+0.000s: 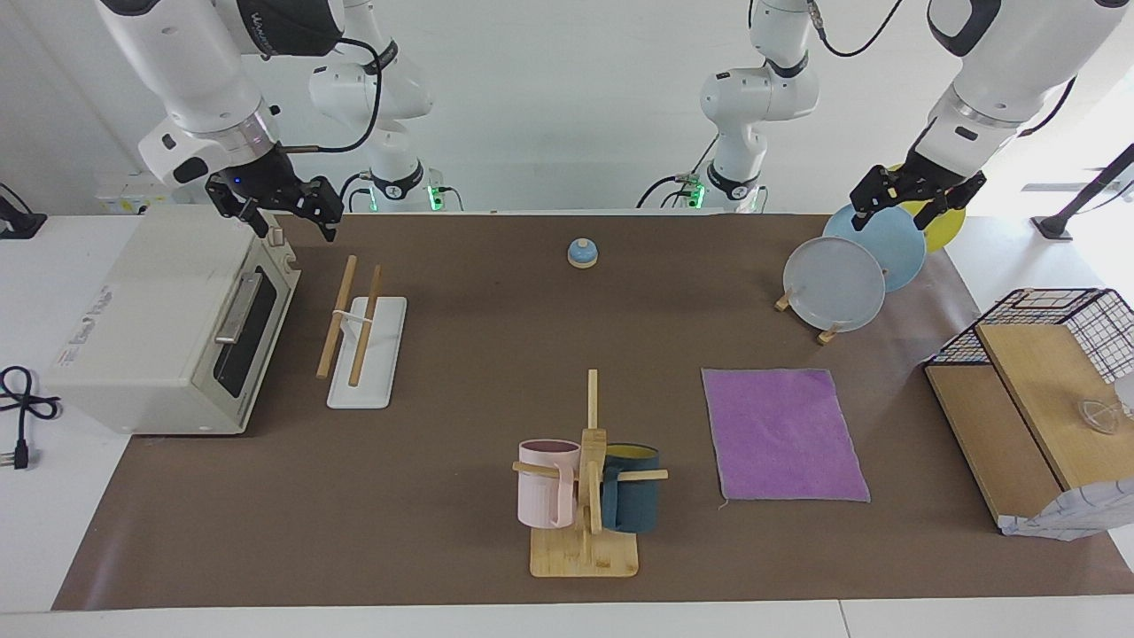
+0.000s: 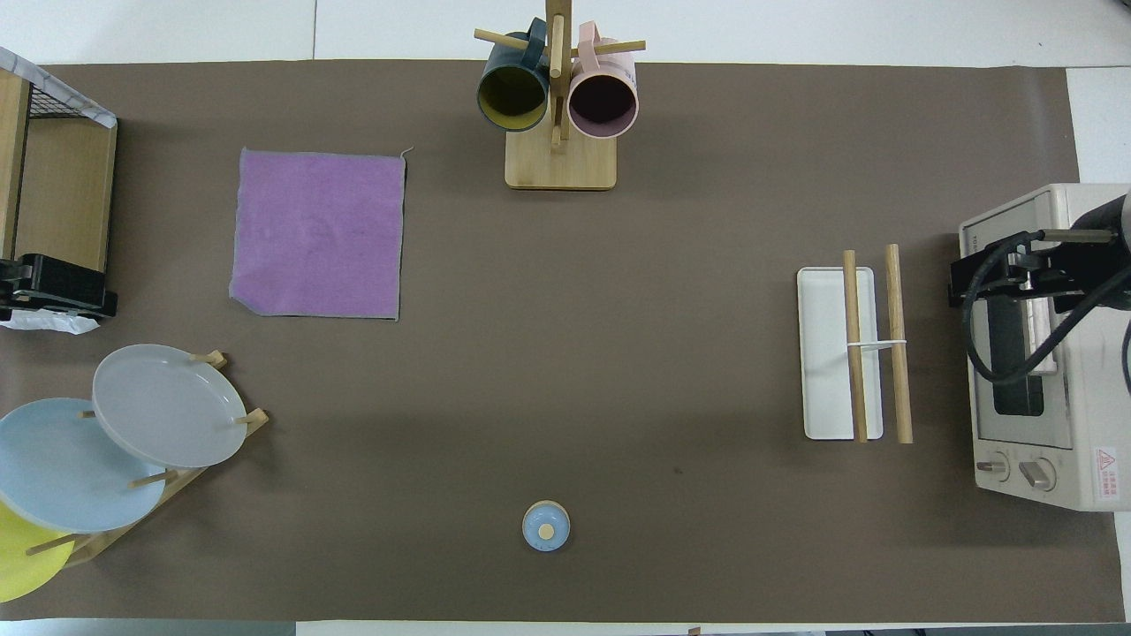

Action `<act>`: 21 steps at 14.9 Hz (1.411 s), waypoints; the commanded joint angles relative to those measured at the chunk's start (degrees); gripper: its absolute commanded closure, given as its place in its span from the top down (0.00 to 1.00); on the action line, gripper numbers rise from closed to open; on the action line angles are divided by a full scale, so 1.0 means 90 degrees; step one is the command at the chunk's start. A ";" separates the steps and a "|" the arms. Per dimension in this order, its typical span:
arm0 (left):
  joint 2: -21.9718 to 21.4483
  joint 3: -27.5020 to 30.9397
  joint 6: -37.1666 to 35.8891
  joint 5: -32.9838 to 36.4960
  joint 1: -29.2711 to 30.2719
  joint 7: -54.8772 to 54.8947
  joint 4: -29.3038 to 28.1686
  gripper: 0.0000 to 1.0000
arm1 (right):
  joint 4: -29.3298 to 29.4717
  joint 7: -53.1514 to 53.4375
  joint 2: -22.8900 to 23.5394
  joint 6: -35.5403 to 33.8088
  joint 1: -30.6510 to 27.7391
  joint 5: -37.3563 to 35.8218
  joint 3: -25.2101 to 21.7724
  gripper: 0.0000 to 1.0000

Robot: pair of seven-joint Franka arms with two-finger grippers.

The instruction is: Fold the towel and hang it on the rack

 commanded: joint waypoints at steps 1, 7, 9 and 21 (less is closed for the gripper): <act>-0.0095 0.0019 -0.0048 0.0096 -0.0051 0.0000 -0.0047 1.00 | -0.0085 -0.0129 -0.0069 -0.0017 -0.0124 0.0120 0.0058 1.00; -0.0211 -0.0039 0.0002 0.0096 -0.0218 0.0039 -0.0135 1.00 | -0.0085 -0.0129 -0.0069 -0.0017 -0.0124 0.0120 0.0058 1.00; -0.0348 -0.0030 0.0002 0.0096 -0.0159 -0.0029 -0.0154 1.00 | -0.0085 -0.0129 -0.0069 -0.0017 -0.0124 0.0120 0.0067 1.00; 0.0410 0.0068 0.2577 0.0076 0.0105 -0.1123 -0.2009 1.00 | -0.0085 -0.0129 -0.0069 -0.0017 -0.0133 0.0120 0.0058 1.00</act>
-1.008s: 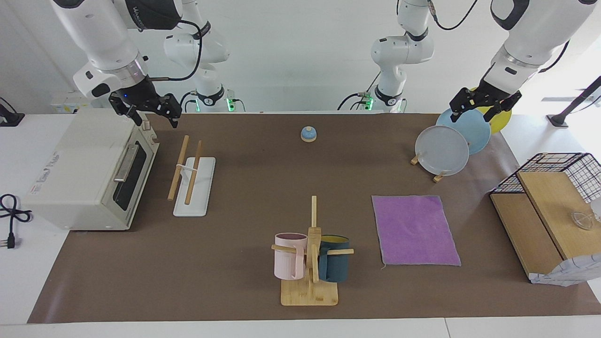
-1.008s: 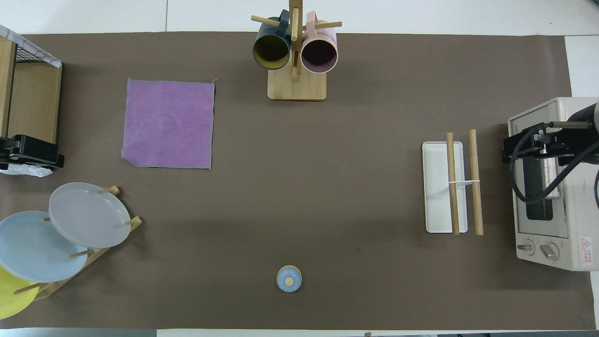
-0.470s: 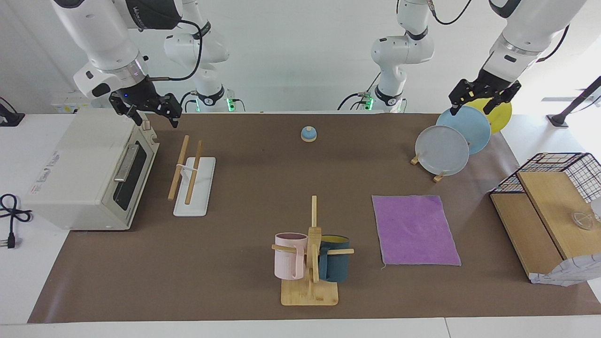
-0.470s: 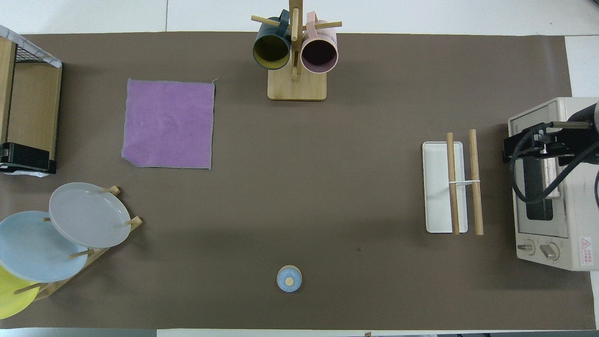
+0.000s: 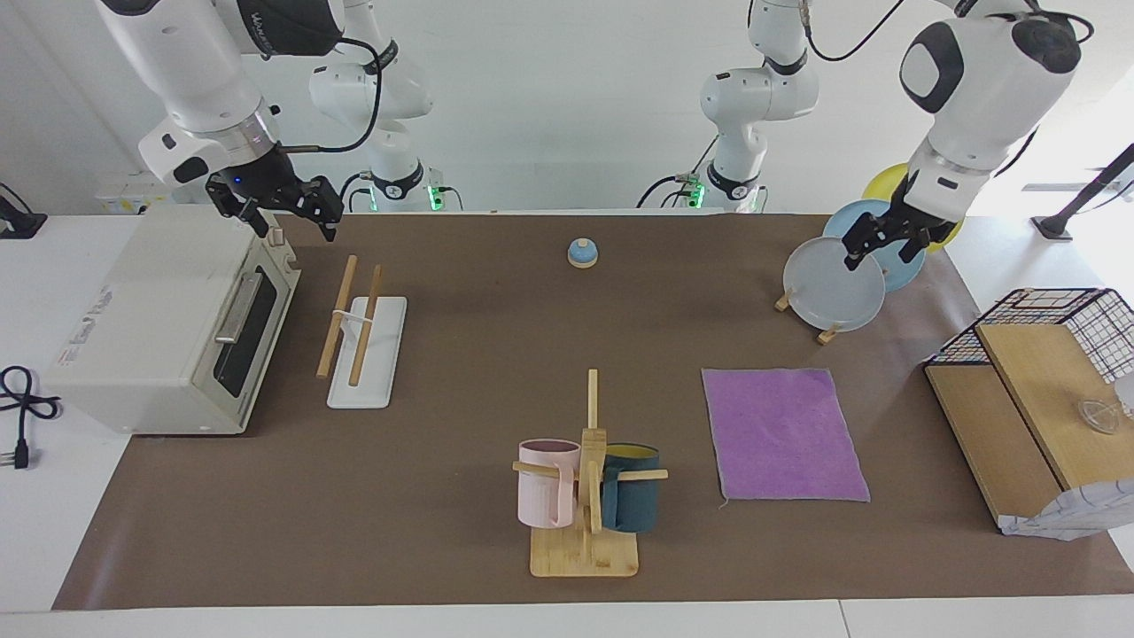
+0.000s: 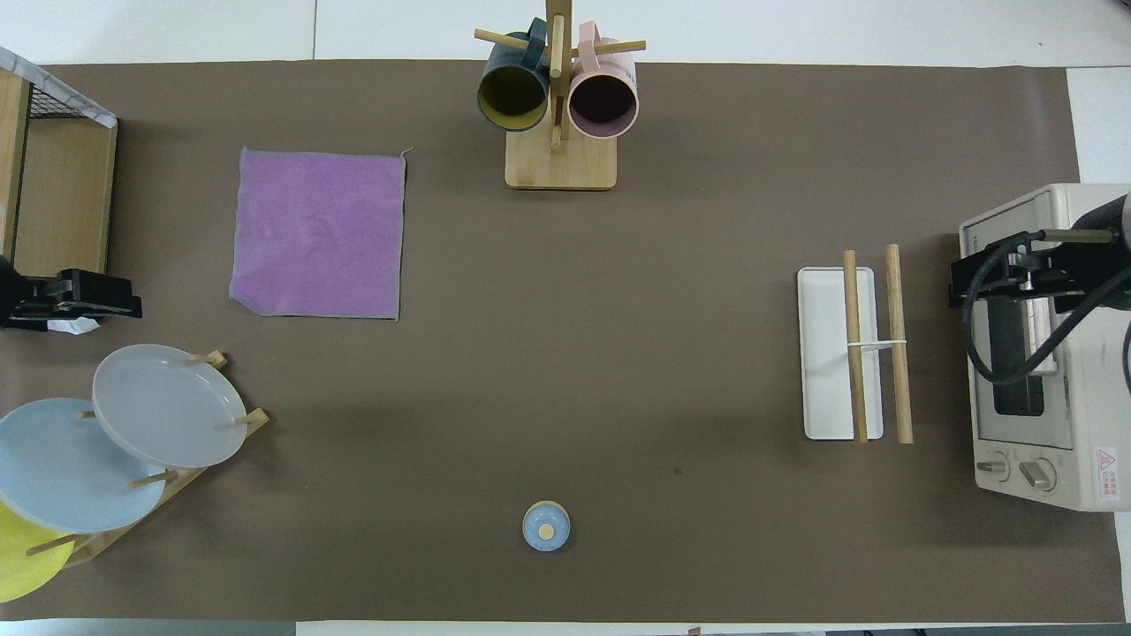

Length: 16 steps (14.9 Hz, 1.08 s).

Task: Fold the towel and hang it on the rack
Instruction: 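Reach the left gripper to the purple towel's edge nearest it and grasp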

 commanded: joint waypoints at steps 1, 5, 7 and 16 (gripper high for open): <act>0.0857 -0.0018 0.0926 0.0058 0.0012 -0.0304 -0.0239 1.00 | -0.0085 -0.0129 -0.0069 -0.0017 -0.0123 0.0120 0.0068 1.00; 0.1708 -0.0018 0.2695 -0.0545 0.0217 -0.0617 -0.0777 1.00 | -0.0085 -0.0129 -0.0069 -0.0017 -0.0142 0.0120 0.0059 1.00; 0.1943 -0.0018 0.2815 -0.0625 0.0217 -0.0704 -0.0768 1.00 | -0.0095 -0.0149 -0.0069 -0.0017 -0.0132 0.0120 0.0059 1.00; 0.2188 -0.0018 0.2786 -0.0645 0.0227 -0.1086 -0.0778 0.55 | -0.0085 -0.0149 -0.0069 0.0081 0.0014 0.0110 0.0117 1.00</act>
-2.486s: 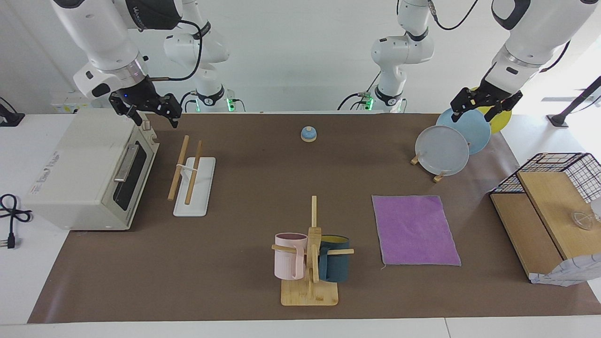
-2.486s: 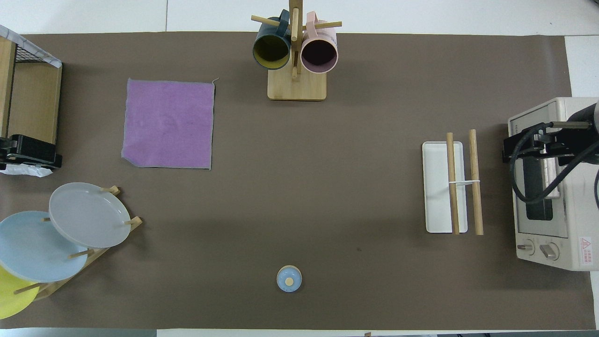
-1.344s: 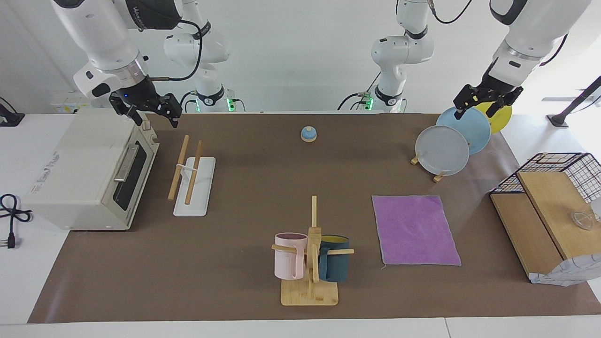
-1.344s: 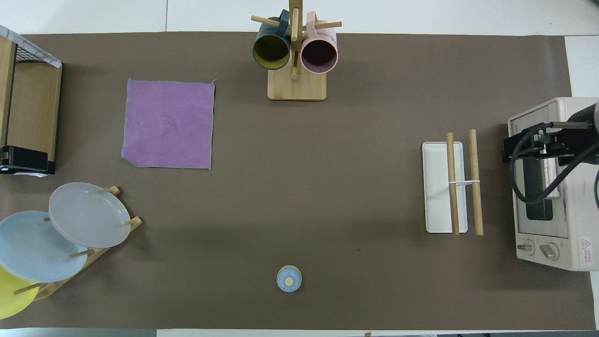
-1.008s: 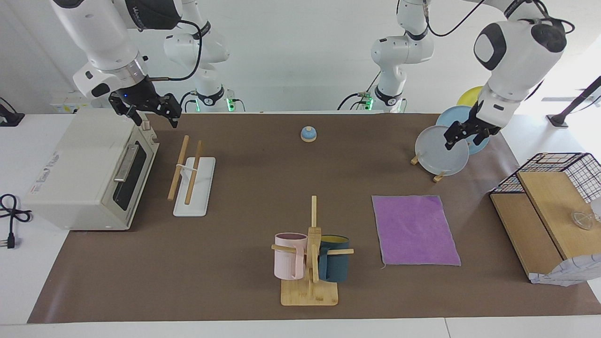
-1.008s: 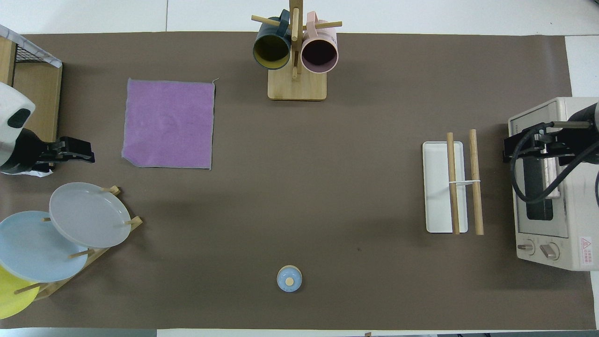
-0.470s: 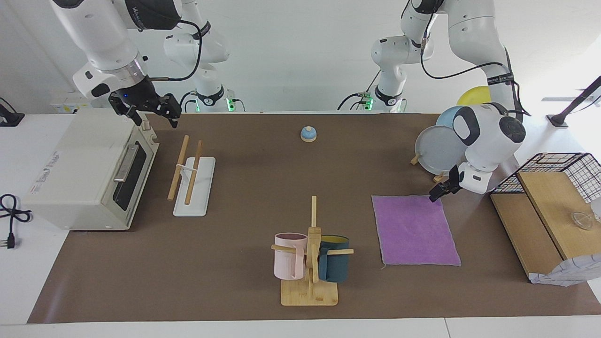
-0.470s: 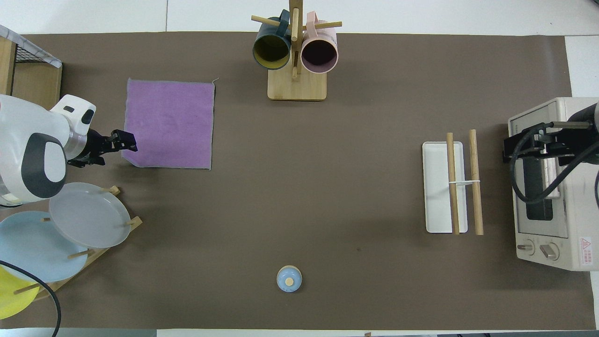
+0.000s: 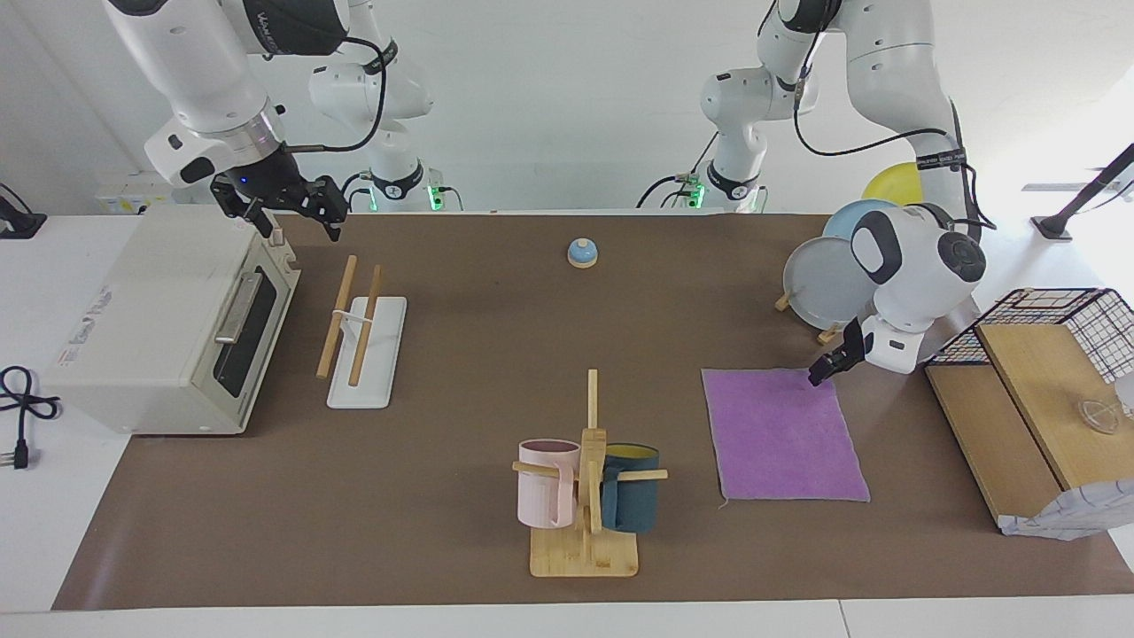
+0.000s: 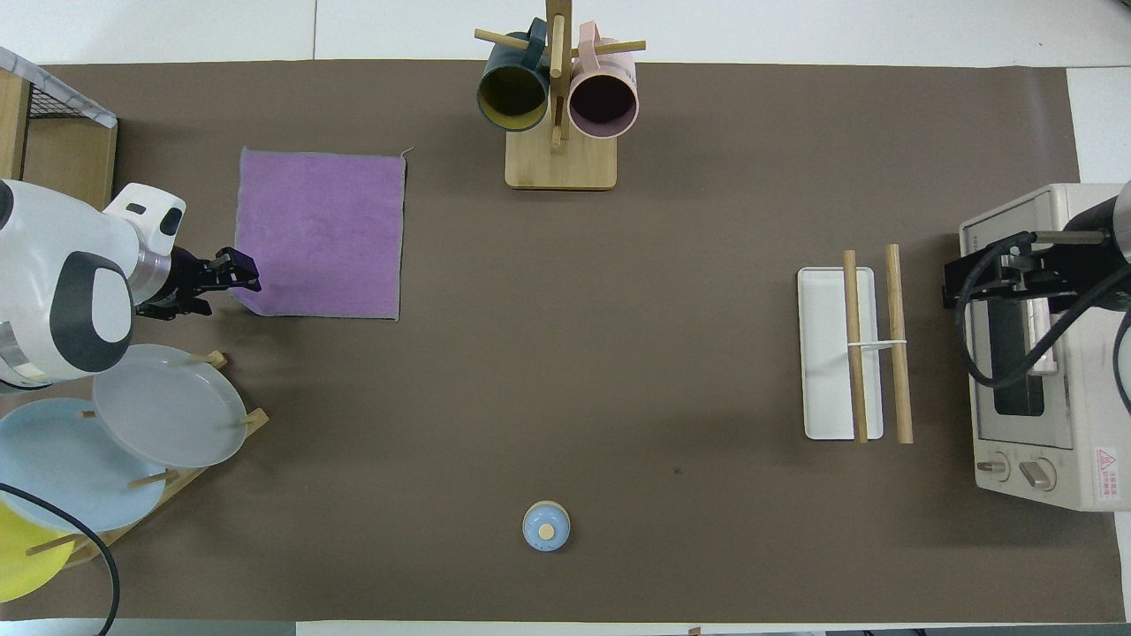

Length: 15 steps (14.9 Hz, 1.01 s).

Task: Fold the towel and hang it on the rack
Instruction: 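Reach the left gripper to the purple towel's edge nearest it and grasp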

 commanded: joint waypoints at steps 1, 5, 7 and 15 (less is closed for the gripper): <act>0.0004 -0.0019 0.0049 -0.0060 0.0027 -0.0119 -0.0069 0.48 | -0.0082 -0.0158 -0.0069 0.0057 -0.0016 0.0116 0.0052 1.00; 0.0005 -0.0019 0.0059 -0.0060 0.0017 -0.0119 -0.0098 0.23 | -0.0092 -0.0168 -0.0069 -0.0001 -0.0016 0.0116 0.0052 1.00; -0.0005 -0.0019 0.0088 -0.0060 0.0007 -0.0109 -0.0157 0.00 | -0.0092 -0.0168 -0.0069 0.0047 -0.0026 0.0116 0.0052 1.00; -0.0180 -0.0019 -0.0281 0.0018 -0.0080 0.0865 0.0154 0.00 | -0.0092 -0.0168 -0.0069 -0.0060 -0.0016 0.0126 0.0072 1.00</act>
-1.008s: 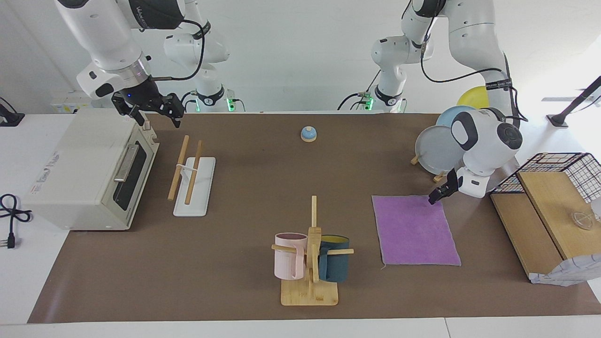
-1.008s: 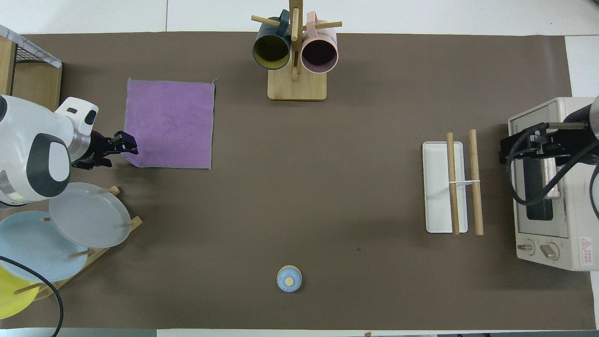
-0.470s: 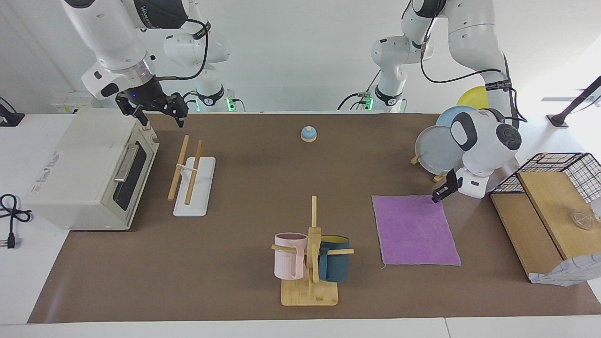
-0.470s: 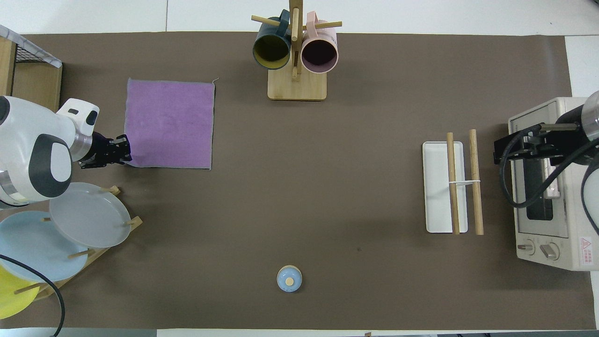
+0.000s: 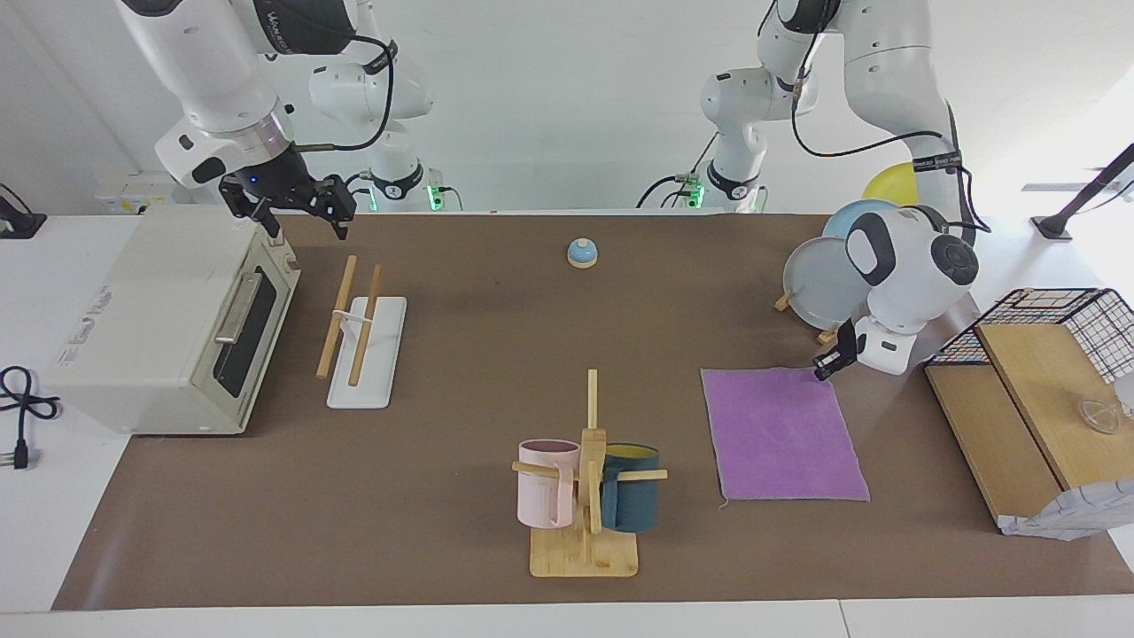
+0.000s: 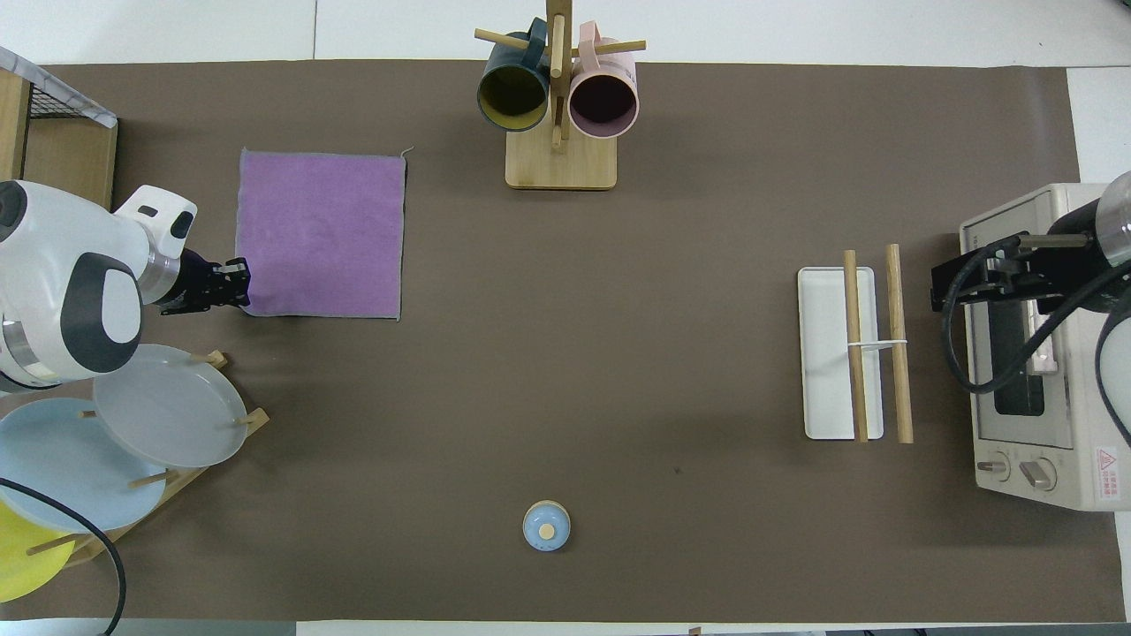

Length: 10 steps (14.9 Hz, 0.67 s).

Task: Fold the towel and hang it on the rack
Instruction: 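Reach the left gripper to the purple towel's edge nearest it and grasp, then lift the towel with the left gripper, folding it over itself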

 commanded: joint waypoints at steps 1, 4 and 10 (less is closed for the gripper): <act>-0.0260 -0.0004 -0.0499 0.0029 -0.0084 0.0635 0.0298 0.00 | -0.0089 -0.0158 -0.0078 -0.0060 -0.0034 0.0115 0.0018 1.00; -0.0475 -0.0014 -0.0677 0.0487 -0.0600 0.0901 0.0562 0.00 | -0.0089 -0.0158 -0.0069 -0.0031 -0.0034 0.0125 0.0018 1.00; -0.0592 -0.0014 -0.0570 0.1619 -0.2202 0.0794 0.0515 0.00 | -0.0177 0.0056 -0.0118 0.0106 0.0336 0.0125 0.0018 1.00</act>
